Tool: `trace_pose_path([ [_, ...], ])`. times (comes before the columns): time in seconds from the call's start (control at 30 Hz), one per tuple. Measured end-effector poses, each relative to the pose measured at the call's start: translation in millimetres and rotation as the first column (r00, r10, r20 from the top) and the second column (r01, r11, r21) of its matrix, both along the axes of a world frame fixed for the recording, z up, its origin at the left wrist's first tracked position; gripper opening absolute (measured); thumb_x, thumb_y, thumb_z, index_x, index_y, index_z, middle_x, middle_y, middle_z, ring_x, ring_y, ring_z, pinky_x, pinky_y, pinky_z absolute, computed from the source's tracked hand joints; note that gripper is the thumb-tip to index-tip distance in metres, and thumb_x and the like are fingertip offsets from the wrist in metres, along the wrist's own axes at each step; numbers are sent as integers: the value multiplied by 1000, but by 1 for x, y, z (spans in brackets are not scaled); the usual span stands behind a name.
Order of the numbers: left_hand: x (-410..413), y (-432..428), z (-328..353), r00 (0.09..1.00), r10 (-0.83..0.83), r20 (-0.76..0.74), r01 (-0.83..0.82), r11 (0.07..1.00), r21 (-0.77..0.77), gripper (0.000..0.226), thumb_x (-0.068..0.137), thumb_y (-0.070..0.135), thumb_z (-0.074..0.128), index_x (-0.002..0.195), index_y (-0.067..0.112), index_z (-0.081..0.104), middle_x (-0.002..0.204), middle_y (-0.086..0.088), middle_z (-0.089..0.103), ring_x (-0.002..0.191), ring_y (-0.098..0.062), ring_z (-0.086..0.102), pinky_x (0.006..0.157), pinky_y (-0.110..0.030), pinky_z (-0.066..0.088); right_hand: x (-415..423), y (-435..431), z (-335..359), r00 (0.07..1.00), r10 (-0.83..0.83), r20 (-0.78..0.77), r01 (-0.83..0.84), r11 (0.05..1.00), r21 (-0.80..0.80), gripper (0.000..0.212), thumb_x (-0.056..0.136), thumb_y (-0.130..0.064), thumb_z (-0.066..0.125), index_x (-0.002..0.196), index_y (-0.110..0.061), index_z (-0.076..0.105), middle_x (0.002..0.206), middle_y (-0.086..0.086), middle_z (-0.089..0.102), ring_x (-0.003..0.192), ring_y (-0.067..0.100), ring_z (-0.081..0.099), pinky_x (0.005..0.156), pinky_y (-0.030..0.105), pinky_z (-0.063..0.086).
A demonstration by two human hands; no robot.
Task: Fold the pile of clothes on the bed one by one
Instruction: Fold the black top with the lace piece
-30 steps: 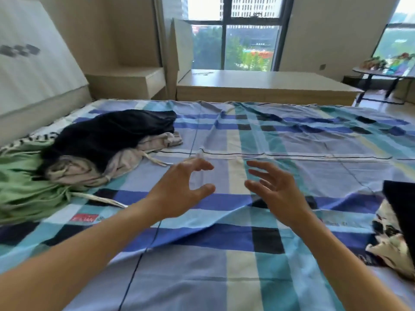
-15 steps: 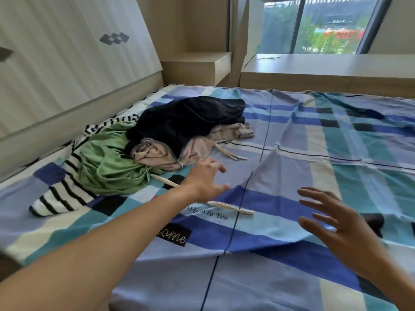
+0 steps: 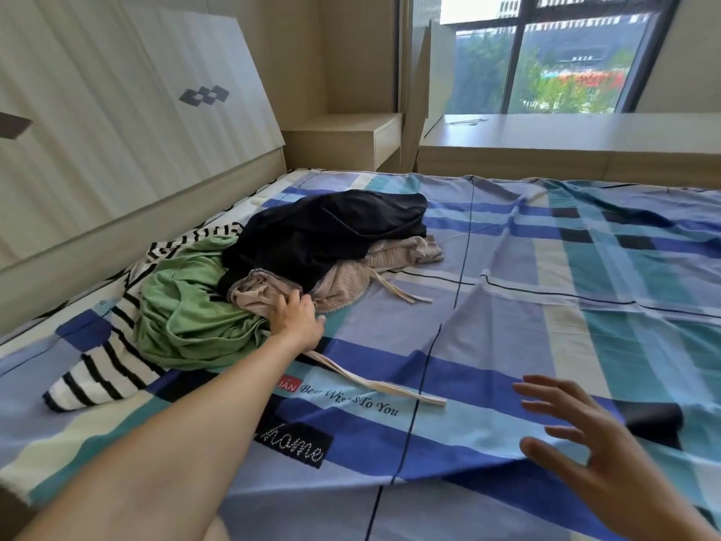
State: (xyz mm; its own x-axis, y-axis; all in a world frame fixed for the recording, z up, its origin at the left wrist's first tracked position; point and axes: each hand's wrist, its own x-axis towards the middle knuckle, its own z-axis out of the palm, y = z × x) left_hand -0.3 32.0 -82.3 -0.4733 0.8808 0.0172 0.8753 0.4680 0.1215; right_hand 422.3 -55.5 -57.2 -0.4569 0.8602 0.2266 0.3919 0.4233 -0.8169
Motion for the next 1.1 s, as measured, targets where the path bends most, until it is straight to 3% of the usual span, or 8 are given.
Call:
trace_pose_path([
  [0.27, 45, -3, 49, 871, -406, 277, 201, 808, 554, 26, 92, 22, 68, 115, 8, 65, 111, -5, 60, 101, -25, 61, 93, -39, 49, -9, -3, -2, 1000, 9, 26, -8, 999, -44, 75, 65, -88, 58, 132, -56, 46, 136, -22, 49, 116, -3, 61, 91, 21, 52],
  [0.43, 136, -38, 94, 669, -678, 304, 466, 702, 538, 28, 88, 26, 74, 112, 17, 62, 113, 5, 59, 104, -11, 59, 89, -22, 42, -11, -9, 3, 1000, -25, -19, 24, 999, -46, 91, 64, -77, 72, 143, -56, 32, 143, -23, 47, 121, -2, 59, 93, 27, 53],
  [0.57, 209, -90, 114, 448, -828, 337, 687, 560, 463, 36, 80, 32, 78, 110, 23, 60, 113, 9, 59, 105, -7, 58, 97, -29, 46, -9, -15, 10, 991, -81, -107, 82, 997, 0, 112, 72, -16, 89, 149, -57, 19, 149, -31, 35, 131, -6, 48, 100, 22, 50],
  [0.73, 256, -129, 116, 262, -885, 384, 795, 423, 434, 46, 76, 26, 84, 110, 23, 53, 108, 10, 56, 96, -4, 54, 89, -20, 45, 3, -16, 20, 969, -104, -223, 136, 981, 136, 68, 73, -2, 73, 118, -52, 61, 129, -20, 58, 126, 6, 55, 104, 22, 44],
  [0.83, 261, -134, 117, 274, -872, 406, 755, 457, 470, 67, 74, 32, 87, 126, 32, 44, 116, 15, 56, 104, 1, 54, 95, -20, 45, 13, -19, 24, 963, -128, -237, 139, 990, 30, 69, 78, 2, 68, 103, -63, 65, 103, -30, 68, 95, -12, 62, 82, 9, 49],
  [0.97, 250, -125, 108, 392, -897, 203, 806, 442, 395, 109, 61, 58, 88, 148, 35, 27, 139, 18, 37, 127, -1, 36, 111, -20, 28, 20, -16, 37, 792, -197, -578, 91, 974, -207, 52, 89, 11, 53, 74, -31, 79, 71, -7, 73, 66, -2, 64, 59, 13, 51],
  [1.03, 243, -116, 94, 469, -876, 114, 805, 477, 353, 122, 57, 67, 85, 154, 33, 19, 148, 15, 29, 136, -8, 29, 115, -29, 25, 35, -10, 37, 701, -295, -649, 135, 949, -286, 21, 58, -58, 64, 63, -42, 77, 68, -17, 72, 70, -3, 66, 59, 10, 51],
  [1.1, 234, -104, 79, 570, -816, 91, 774, 571, 275, 117, 62, 69, 79, 155, 30, 20, 151, 12, 31, 139, -13, 30, 114, -35, 28, 52, -6, 41, 641, -351, -683, 92, 918, -385, 35, 94, -24, 65, 66, -39, 78, 74, -16, 73, 84, 6, 68, 59, 12, 54],
])
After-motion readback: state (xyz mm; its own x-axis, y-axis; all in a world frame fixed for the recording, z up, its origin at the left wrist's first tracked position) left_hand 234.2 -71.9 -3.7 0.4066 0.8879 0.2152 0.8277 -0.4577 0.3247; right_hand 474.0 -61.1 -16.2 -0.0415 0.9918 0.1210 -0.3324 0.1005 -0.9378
